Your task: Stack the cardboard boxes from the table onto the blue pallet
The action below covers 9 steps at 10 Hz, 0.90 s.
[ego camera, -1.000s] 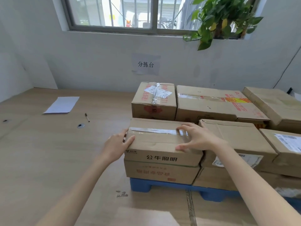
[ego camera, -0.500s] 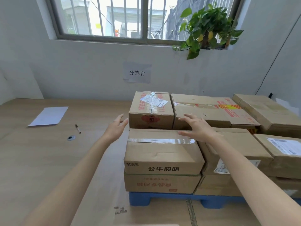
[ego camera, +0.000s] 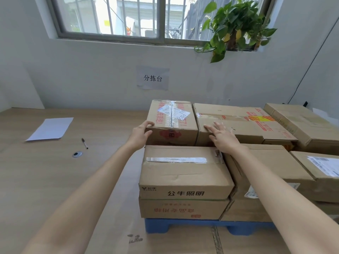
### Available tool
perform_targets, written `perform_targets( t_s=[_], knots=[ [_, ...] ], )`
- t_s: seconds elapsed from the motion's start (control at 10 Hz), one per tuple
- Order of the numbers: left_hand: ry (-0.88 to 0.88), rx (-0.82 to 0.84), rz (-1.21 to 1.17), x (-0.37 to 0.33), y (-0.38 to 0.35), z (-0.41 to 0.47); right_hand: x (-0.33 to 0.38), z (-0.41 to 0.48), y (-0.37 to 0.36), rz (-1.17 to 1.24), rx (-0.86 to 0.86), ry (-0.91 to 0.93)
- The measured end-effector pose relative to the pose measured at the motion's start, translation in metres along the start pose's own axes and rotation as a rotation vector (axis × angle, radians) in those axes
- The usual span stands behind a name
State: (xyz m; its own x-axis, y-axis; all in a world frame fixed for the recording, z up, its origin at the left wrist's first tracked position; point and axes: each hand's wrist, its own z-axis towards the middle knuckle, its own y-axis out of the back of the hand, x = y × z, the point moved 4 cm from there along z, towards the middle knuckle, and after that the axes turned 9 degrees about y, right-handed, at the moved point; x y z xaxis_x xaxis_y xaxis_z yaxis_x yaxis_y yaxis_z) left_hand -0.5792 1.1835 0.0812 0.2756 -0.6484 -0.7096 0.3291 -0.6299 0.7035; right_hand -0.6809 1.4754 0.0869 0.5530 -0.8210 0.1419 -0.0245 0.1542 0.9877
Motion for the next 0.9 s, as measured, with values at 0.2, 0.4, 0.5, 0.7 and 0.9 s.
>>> perform_targets(
  t_s=[0.2, 0.4, 0.5, 0.7, 0.9],
  knots=[
    [0.02, -0.131, 0.06, 0.003, 0.002, 0.002, 0.0, 0.005, 0.0, -0.003, -0.011, 0.003],
    [-0.018, -0.158, 0.099, 0.006, 0.01, 0.009, 0.001, 0.007, 0.001, -0.002, -0.021, 0.001],
    [-0.03, -0.11, 0.132, 0.006, 0.007, 0.009, 0.001, 0.005, 0.0, -0.016, -0.028, 0.002],
    [-0.015, -0.087, 0.113, 0.005, 0.005, 0.01, 0.002, 0.004, -0.001, -0.01, -0.015, 0.005],
    [-0.061, -0.094, 0.198, -0.005, 0.003, 0.004, 0.003, 0.002, 0.0, 0.002, -0.028, 0.006]
  ],
)
